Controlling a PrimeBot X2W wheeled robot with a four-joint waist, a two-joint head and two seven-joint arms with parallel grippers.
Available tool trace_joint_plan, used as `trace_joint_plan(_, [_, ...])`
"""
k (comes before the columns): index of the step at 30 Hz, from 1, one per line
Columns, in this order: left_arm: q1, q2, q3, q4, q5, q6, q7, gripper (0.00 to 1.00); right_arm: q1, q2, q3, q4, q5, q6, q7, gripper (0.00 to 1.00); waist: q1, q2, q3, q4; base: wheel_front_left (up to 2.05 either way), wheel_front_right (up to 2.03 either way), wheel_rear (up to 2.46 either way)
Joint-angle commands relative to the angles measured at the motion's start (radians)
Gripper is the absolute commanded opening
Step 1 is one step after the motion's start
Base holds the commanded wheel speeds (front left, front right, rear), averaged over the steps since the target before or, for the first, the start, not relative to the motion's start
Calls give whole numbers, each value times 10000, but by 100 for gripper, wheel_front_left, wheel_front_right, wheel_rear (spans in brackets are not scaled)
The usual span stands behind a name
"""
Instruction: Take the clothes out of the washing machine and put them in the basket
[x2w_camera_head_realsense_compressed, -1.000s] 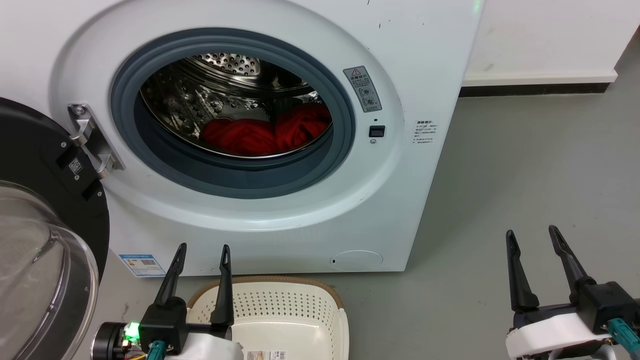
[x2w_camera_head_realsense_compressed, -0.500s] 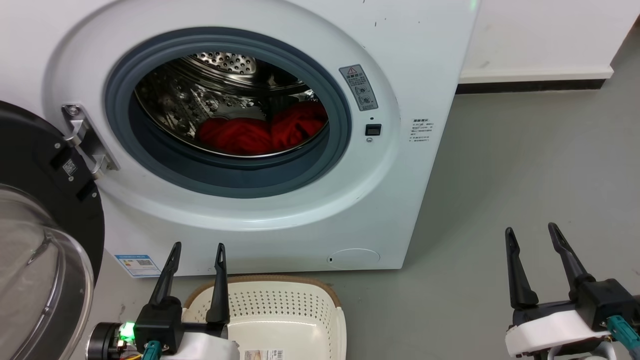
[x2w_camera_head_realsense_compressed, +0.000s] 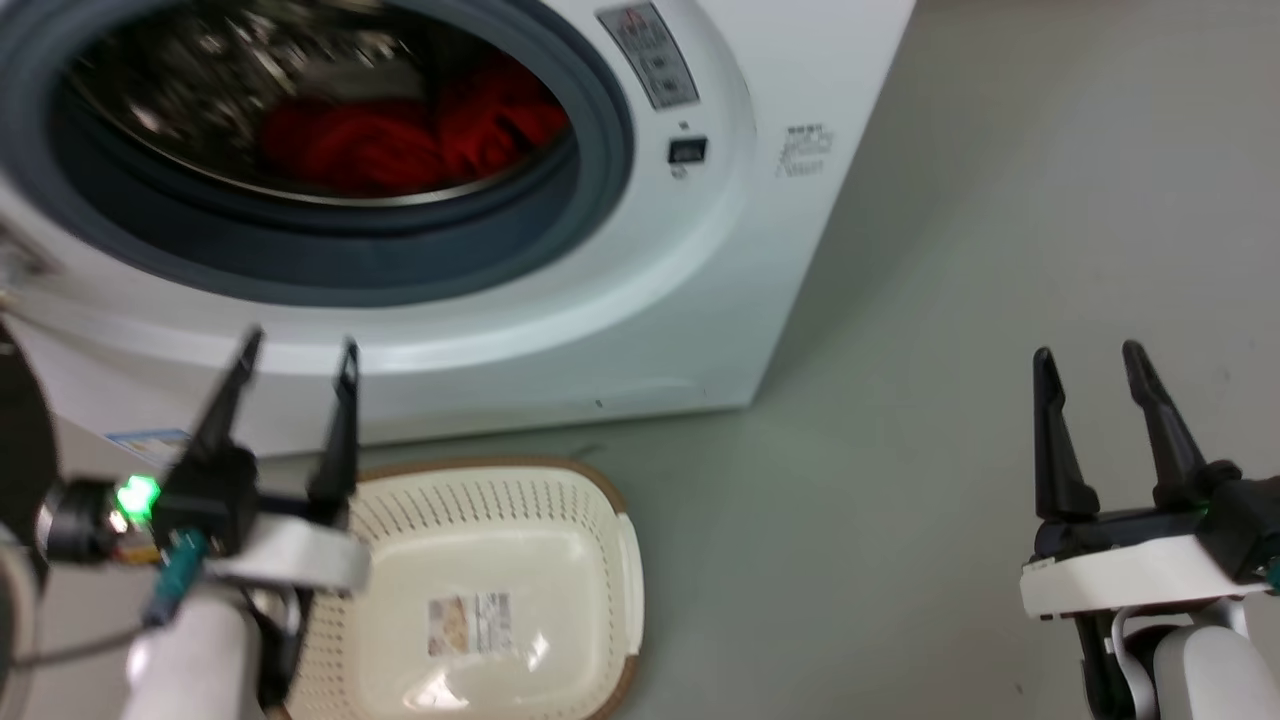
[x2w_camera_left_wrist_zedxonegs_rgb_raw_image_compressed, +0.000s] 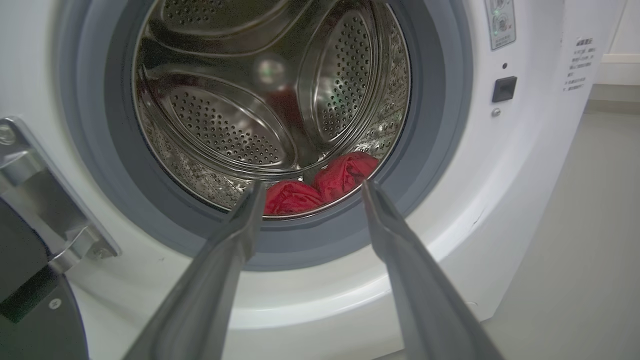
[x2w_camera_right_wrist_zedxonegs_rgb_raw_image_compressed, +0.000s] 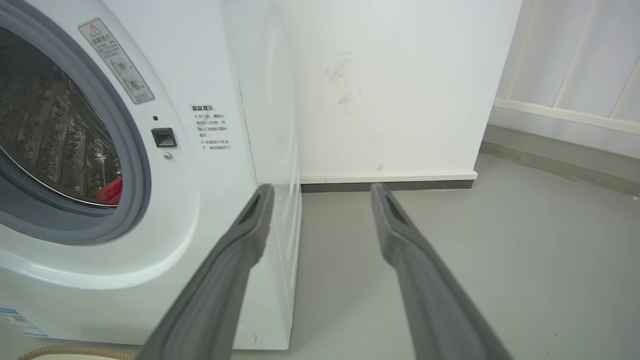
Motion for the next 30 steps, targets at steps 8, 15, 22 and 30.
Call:
trace_joint_plan(8, [-4576,1991,-583,2360,-391,-483,860,100,-786,-1,240,-275,484,-7,-23,100,-1,0,3203,-1232,0,0,0])
trace_joint_plan(15, [-8697,2883,-1228,3732,-460,-488,3973,100,-1363,8,394,-625,1066,-7,-25,100,-1,0,4654,-1616,0,0,0])
trace_joint_plan(22, [-12226,4016,-2759,5138,-753,-494,6652,100,-1690,7,940,-1082,1608,-7,-23,100,-1,0,5740,-2238,0,0,0])
trace_joint_plan(30, [-14745,4862,-3916,6516,-1485,-496,9057,100,-1604,7,1467,-1090,1989,-7,-23,100,-1,0,6481,-2798,0,0,0])
